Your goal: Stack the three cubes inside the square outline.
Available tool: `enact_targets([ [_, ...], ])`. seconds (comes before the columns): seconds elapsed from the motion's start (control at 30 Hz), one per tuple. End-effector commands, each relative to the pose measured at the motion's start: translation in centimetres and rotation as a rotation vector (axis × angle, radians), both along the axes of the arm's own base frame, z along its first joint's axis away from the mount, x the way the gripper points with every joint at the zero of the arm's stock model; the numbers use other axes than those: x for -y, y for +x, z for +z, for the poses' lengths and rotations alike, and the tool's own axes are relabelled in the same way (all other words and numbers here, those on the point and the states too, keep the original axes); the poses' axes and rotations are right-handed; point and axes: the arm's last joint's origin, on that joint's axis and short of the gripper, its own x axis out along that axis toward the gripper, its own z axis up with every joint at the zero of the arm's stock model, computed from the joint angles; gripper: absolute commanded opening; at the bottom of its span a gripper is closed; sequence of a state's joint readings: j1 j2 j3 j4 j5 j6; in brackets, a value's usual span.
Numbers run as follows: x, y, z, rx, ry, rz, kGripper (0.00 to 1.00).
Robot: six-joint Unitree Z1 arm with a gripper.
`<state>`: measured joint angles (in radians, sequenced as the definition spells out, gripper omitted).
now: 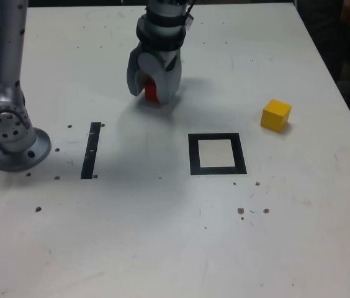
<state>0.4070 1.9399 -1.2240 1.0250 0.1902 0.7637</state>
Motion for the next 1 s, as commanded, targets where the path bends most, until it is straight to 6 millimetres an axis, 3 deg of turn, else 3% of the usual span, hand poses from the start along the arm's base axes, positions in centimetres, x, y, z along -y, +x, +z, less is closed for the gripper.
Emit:
enact_targets([
  [0.0,0.0,0.3,-0.5,-0.005,-0.006,0.004,0.33],
  [0.27,-0.2,0.7,-0.4,0.034,0.016,0.031,0.29],
  [0.53,1.2,-0.8,2.3,0.092,0.003,0.081,0.29],
  [0.63,3.2,-1.3,4.0,0.135,-0.021,0.108,0.29],
  [0.8,8.7,-0.8,6.7,0.219,-0.039,0.144,0.27],
  [0.97,13.7,1.7,6.0,0.213,-0.066,0.178,0.25],
])
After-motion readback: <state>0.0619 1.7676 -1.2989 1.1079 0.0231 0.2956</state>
